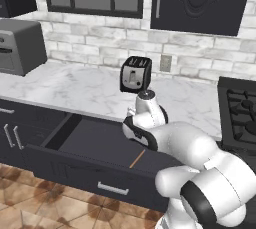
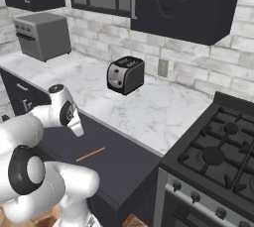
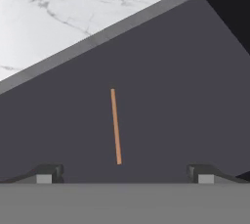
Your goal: Take a straw from the drawer in front and place it inside the glass cup on the dining counter.
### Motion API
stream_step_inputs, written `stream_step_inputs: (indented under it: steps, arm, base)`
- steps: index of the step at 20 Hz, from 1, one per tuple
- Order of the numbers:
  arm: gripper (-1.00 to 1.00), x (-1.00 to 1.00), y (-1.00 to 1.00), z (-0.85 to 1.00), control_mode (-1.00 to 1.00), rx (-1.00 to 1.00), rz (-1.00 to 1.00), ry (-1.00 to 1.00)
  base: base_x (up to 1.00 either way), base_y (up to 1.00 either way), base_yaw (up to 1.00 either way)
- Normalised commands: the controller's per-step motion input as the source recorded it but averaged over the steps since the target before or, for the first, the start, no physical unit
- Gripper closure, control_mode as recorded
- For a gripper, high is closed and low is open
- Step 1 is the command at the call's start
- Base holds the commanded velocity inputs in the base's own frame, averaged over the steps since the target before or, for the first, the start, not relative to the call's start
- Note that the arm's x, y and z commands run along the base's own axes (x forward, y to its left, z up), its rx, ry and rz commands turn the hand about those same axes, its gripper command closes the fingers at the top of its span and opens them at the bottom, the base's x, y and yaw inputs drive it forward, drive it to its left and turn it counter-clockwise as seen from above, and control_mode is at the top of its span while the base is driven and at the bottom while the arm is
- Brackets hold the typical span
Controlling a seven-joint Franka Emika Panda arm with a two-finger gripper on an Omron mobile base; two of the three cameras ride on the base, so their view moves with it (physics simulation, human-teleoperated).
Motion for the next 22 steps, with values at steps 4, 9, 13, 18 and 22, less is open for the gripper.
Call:
stream_step_inputs:
  steps: [4,9,13,18,22]
  arm:
    - [-1.0,0.2,0.0,-0.42,-1.0,0.0,0.0,0.03]
    - [-1.0,0.18,0.0,-0.38,-1.0,0.0,0.0,0.06]
    - [-1.0,0.18,-0.06,-0.29,-1.0,0.0,0.0,0.05]
    - [-1.0,0.24,-0.12,-0.25,-1.0,0.0,0.02,0.05]
    - [-1.0,0.24,-0.08,-0.27,-1.0,0.0,0.04,0.05]
  base:
    - [0.0,0.0,0.0]
    - [0.0,0.0,0.0]
    - [0.0,0.0,0.0]
    - [0.0,0.0,0.0]
    - [0.0,0.0,0.0]
